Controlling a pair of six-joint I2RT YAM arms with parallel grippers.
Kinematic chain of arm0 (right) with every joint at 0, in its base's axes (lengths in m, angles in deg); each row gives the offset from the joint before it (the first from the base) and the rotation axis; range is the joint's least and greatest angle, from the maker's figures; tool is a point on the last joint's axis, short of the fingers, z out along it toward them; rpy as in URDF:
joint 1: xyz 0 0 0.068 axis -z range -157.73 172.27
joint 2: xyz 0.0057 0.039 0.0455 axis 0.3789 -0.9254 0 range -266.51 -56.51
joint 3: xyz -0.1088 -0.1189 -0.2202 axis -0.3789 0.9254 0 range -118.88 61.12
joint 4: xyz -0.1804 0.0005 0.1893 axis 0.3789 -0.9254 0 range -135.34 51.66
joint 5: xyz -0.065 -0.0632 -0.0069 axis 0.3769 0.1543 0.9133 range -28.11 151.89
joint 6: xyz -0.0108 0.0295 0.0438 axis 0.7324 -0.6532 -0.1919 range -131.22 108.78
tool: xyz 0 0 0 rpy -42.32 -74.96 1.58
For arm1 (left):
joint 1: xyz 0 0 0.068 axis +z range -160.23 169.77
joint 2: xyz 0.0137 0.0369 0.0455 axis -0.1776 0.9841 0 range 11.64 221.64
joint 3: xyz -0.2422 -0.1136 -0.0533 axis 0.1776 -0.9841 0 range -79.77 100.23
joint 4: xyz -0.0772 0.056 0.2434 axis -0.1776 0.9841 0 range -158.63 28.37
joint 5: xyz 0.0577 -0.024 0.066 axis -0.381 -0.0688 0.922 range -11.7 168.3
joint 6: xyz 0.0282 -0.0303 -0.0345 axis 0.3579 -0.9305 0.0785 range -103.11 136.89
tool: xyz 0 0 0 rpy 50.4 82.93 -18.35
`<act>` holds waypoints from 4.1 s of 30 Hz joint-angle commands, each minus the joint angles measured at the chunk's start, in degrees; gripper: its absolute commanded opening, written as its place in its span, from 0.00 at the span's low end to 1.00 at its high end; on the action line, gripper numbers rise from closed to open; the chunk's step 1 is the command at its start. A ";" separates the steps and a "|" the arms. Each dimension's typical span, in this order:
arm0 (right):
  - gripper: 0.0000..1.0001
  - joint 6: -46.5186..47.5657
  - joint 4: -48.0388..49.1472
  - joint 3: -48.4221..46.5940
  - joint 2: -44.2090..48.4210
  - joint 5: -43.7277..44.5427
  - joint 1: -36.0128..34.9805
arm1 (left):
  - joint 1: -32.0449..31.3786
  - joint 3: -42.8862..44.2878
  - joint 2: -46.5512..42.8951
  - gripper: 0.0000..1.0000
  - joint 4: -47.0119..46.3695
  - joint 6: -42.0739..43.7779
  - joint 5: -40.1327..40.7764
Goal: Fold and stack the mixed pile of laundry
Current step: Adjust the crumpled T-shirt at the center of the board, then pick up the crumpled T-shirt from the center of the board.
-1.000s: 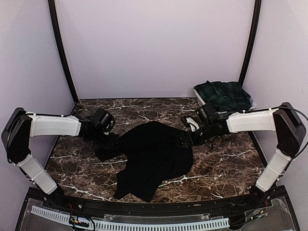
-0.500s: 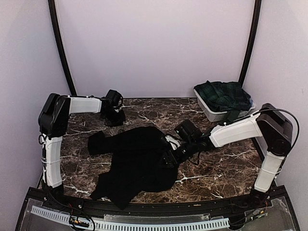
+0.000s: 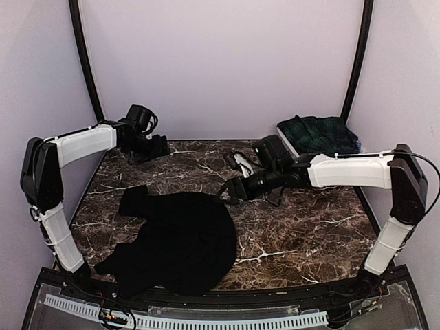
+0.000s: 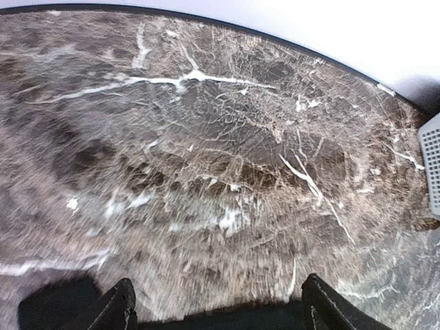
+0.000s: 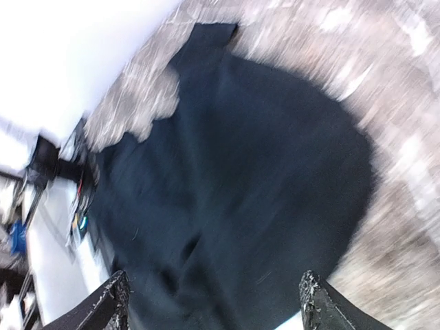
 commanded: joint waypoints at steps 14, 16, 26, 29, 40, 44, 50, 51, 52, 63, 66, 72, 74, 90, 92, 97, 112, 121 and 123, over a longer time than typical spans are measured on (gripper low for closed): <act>0.87 11.94 -13.46 -36.45 -31.44 9.84 3.20 | -0.06 -31.98 -16.04 0.95 0.40 -14.19 12.86; 0.86 12.55 -14.18 -38.06 -33.62 9.39 3.15 | 0.02 -32.83 -15.52 0.95 0.08 -15.20 13.57; 0.13 11.93 -12.46 -29.99 -29.96 8.03 4.22 | 0.65 -27.98 -2.07 0.50 -7.60 -12.45 6.89; 0.00 10.99 -10.22 -22.23 -22.84 8.30 5.47 | 0.65 -22.68 0.96 0.11 -11.51 -9.81 0.79; 0.00 4.03 -0.08 4.00 1.66 15.25 10.69 | -0.05 7.29 7.18 0.13 -17.79 5.62 -11.19; 0.00 2.92 -0.80 1.86 0.01 17.93 13.15 | 1.22 30.36 16.70 0.55 -2.06 5.82 -11.55; 0.00 1.09 -1.20 6.87 0.67 22.61 16.86 | 0.34 3.57 2.97 0.92 -1.75 2.44 -7.59; 0.00 1.18 -0.70 7.99 1.07 22.44 17.29 | 0.07 -2.17 -3.55 0.95 -3.93 0.96 -6.59; 0.00 1.50 -0.13 8.91 1.26 21.96 17.53 | 0.01 -11.53 -6.70 0.98 -7.74 0.28 -6.27; 0.00 2.10 -3.52 14.37 7.06 22.90 18.25 | -2.69 -37.85 -23.38 0.91 2.99 -8.94 7.28; 0.00 0.52 -4.27 17.38 10.44 20.49 18.23 | -3.34 -39.78 -23.02 0.88 3.65 -9.99 7.61; 0.00 -2.57 -6.40 21.41 16.40 16.78 16.46 | -6.76 -38.50 -16.56 0.82 1.17 -7.98 4.29; 0.00 -4.08 -7.84 21.97 17.24 16.48 15.10 | -7.11 -36.95 -13.26 0.78 0.14 -7.26 3.16; 0.02 -19.59 -16.53 30.27 28.28 17.29 -2.45 | -3.74 5.36 15.20 0.00 4.16 6.23 2.39; 0.41 -19.42 -20.08 28.26 29.29 18.33 -3.56 | -3.14 10.13 16.53 0.04 7.33 7.45 3.19; 0.95 -12.51 -25.05 17.26 31.70 26.15 -1.56 | -2.10 1.71 6.48 0.69 3.33 5.82 4.23; 0.82 9.95 -13.65 -20.03 -8.29 22.49 19.32 | 3.97 -19.86 -11.53 0.78 -2.08 1.34 4.76; 0.77 13.35 -15.35 -31.48 -24.60 22.47 25.60 | 6.75 -22.73 -12.20 0.75 -3.00 0.93 5.98; 0.76 13.81 -15.74 -33.35 -27.23 23.01 26.22 | 7.10 -23.27 -11.61 0.74 -3.07 0.80 5.88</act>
